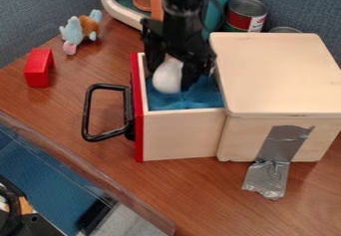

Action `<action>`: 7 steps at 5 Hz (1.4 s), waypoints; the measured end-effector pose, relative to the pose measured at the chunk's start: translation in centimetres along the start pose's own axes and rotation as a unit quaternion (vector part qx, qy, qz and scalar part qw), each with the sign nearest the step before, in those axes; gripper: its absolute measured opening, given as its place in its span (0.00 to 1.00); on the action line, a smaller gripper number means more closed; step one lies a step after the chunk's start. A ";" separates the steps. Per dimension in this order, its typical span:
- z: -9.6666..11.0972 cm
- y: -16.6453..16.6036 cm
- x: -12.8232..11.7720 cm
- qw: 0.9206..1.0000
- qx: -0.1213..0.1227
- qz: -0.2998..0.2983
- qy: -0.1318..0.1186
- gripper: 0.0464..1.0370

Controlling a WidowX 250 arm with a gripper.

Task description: Put the white ball outside the drawer

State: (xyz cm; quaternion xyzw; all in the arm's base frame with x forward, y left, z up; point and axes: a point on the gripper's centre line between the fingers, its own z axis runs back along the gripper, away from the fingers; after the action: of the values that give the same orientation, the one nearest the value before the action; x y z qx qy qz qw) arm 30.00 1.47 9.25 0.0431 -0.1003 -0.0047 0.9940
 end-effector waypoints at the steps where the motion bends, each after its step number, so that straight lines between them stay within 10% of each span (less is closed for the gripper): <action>1: 4.0 -0.2 1.0 0.999 -0.014 0.008 -0.043 0.77; 4: 6.9 8.8 3.5 0.990 -0.004 0.126 -0.058 0.77; 7: -3.1 14.7 5.3 0.977 -0.027 0.207 0.053 0.77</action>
State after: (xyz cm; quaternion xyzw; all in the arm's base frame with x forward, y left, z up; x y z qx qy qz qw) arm 35.81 16.23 8.58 -0.0055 -0.0543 0.2005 0.9782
